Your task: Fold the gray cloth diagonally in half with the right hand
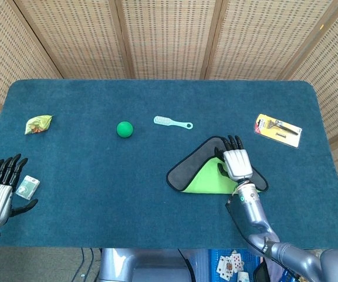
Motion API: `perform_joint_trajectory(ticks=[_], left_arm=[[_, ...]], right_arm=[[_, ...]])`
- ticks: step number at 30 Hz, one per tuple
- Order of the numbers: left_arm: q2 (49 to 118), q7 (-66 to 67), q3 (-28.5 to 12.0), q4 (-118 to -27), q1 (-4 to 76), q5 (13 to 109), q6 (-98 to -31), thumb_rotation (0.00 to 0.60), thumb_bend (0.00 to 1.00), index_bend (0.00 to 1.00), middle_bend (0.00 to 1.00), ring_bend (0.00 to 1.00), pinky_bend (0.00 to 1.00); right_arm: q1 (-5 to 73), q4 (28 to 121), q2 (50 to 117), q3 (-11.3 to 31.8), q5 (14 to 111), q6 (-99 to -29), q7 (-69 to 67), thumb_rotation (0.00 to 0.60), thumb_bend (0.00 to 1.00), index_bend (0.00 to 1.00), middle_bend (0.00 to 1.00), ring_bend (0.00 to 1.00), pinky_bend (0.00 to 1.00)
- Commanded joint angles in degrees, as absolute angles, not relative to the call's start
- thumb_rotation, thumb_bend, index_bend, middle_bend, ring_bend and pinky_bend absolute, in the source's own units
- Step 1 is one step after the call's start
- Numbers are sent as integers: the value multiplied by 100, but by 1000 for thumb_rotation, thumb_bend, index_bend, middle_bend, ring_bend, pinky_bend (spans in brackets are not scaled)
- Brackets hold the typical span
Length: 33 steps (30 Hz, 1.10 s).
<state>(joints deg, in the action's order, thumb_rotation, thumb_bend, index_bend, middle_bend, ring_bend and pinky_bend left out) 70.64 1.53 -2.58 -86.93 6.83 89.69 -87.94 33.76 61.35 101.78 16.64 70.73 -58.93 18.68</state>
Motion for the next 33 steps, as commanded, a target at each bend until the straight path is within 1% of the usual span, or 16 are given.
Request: perform_joint_trajectory(ticks=[1, 11, 33], left_arm=[[7065, 147, -260, -8692, 684, 8962, -8790, 600, 108, 0, 0, 0, 0], [7079, 166, -264, -8679, 695, 8923, -8750, 600, 108, 0, 0, 0, 0], [7086, 147, -280, -8646, 703, 8860, -8720, 600, 108, 0, 0, 0, 0]], right_arm=[[3436, 6052, 10182, 1704, 7012, -5861, 1880, 600, 604, 631, 140, 0, 0], [3630, 5765, 10175, 1818, 6768, -5703, 1880, 600, 605, 631, 142, 0, 0], [3888, 5455, 10296, 1794, 6568, -5636, 1775, 600, 604, 631, 143, 0, 0]])
